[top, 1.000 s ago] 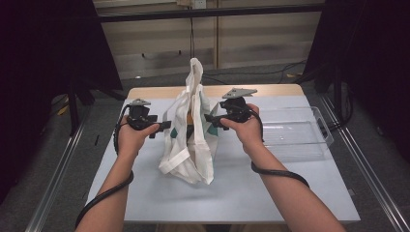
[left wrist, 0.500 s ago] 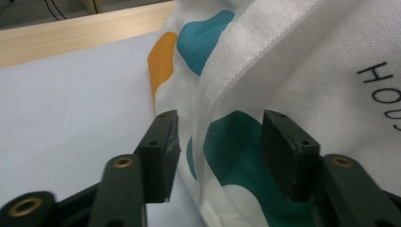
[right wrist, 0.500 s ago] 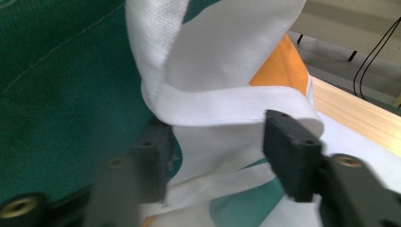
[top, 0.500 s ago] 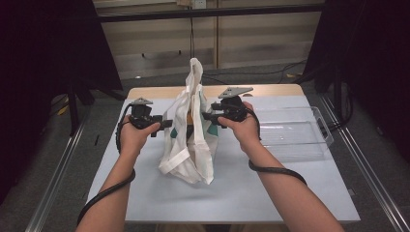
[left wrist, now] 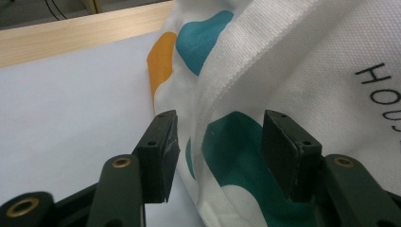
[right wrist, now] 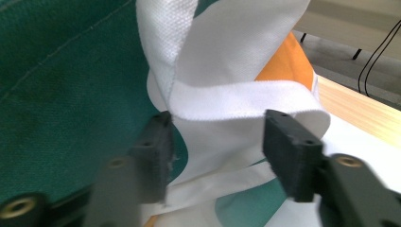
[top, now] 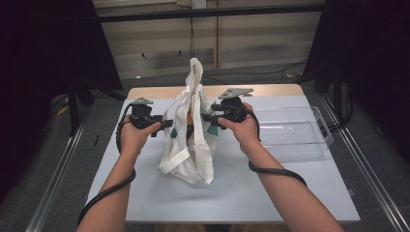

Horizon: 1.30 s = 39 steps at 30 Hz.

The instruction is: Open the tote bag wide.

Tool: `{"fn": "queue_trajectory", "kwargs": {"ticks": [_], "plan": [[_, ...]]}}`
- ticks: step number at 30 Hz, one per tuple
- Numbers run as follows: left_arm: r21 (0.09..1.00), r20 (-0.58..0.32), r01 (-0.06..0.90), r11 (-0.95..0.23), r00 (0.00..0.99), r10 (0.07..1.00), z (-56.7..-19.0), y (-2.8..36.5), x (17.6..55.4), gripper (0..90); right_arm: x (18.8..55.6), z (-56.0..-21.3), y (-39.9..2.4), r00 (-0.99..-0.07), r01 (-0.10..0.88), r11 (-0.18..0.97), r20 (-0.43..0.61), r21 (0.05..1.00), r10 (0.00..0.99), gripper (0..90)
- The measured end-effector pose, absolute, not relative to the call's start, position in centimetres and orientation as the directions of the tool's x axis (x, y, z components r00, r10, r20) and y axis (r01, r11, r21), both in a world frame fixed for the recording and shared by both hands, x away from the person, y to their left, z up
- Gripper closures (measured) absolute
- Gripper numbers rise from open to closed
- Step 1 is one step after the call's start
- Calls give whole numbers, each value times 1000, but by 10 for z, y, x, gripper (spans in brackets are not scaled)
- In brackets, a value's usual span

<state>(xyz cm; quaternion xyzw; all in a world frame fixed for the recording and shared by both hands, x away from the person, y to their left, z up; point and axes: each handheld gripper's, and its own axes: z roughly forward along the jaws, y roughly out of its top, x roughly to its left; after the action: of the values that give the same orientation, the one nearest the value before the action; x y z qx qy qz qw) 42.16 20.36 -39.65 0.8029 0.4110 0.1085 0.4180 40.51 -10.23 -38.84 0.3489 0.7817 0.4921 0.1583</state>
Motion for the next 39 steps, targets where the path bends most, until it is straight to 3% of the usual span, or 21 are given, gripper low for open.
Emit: {"fn": "queue_trajectory", "kwargs": {"ticks": [4,14,16,21,25,31,39], "plan": [[759,-170,572,-312,636,752,-396,203,421,454,404,-385,-102,-691,384,268,83,884,718,309],[749,-172,576,-328,647,743,-397,201,422,477,411,-383,-100,-696,364,294,48,884,717,318],[755,-167,570,-324,645,746,-396,200,424,497,414,-385,-100,-703,363,281,64,888,708,393],[764,-148,549,-340,662,735,-391,199,426,600,417,-388,-96,-733,345,283,69,895,677,719],[768,-136,539,-345,664,735,-391,198,426,682,417,-387,-90,-748,361,269,105,893,655,876],[759,-141,556,-339,649,748,-392,200,426,875,415,-390,-92,-726,416,246,156,875,670,895],[741,-171,608,-283,579,797,-400,215,427,882,417,-403,-115,-650,518,191,239,834,721,896]]}}
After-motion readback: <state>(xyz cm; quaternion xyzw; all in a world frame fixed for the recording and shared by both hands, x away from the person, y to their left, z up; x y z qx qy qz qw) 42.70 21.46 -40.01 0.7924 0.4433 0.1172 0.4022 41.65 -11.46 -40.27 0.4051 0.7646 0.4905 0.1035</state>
